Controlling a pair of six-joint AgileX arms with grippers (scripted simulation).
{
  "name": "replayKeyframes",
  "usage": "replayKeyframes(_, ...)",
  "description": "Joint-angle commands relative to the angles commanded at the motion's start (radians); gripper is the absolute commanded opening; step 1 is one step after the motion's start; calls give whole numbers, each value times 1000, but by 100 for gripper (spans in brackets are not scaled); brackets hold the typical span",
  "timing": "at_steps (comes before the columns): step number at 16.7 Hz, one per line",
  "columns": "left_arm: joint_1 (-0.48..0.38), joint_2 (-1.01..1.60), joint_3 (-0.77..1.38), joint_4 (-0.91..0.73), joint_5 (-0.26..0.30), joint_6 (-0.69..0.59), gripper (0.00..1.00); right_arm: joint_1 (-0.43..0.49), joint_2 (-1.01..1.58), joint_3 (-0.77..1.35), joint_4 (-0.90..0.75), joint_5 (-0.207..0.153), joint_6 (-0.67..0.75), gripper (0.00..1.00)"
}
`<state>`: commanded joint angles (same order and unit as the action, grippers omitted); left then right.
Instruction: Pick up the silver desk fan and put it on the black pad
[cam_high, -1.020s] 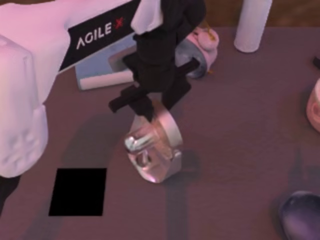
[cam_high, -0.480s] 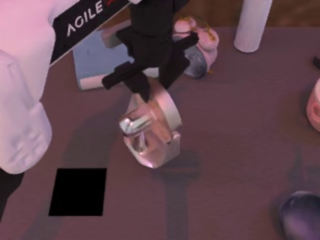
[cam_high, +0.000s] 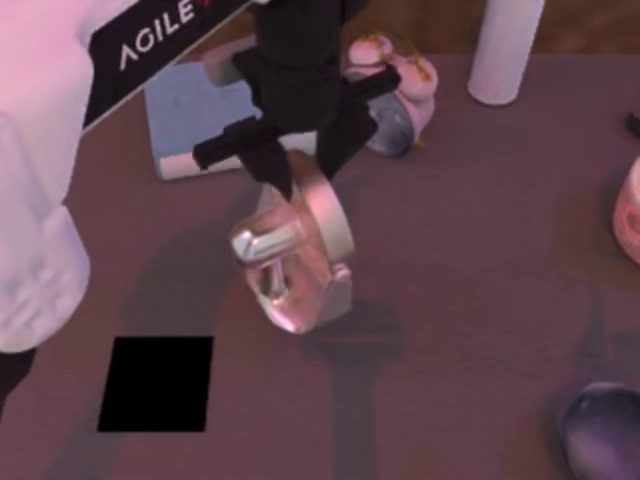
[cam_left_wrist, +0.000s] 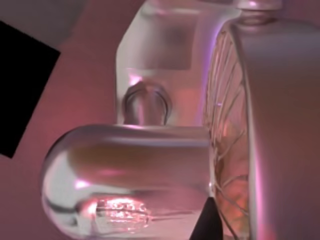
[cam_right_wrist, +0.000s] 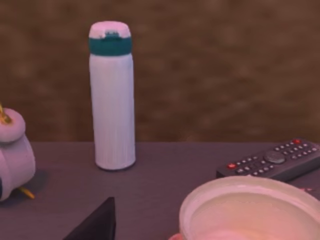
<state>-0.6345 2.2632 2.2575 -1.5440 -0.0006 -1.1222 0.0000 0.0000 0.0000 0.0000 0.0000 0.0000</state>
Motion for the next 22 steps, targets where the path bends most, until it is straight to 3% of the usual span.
replayKeyframes(5,18,-140,-121,48,-8,367,0,0,0,0,0,0,0,100)
replayKeyframes(16,102,-555,-603,171,-12,1632,0,0,0,0,0,0,0,100)
replayKeyframes(19,129,-636,-742,185,-9,1906,0,0,0,0,0,0,0,100)
replayKeyframes(22,152,-694,-857,191,-6,2098,0,0,0,0,0,0,0,100)
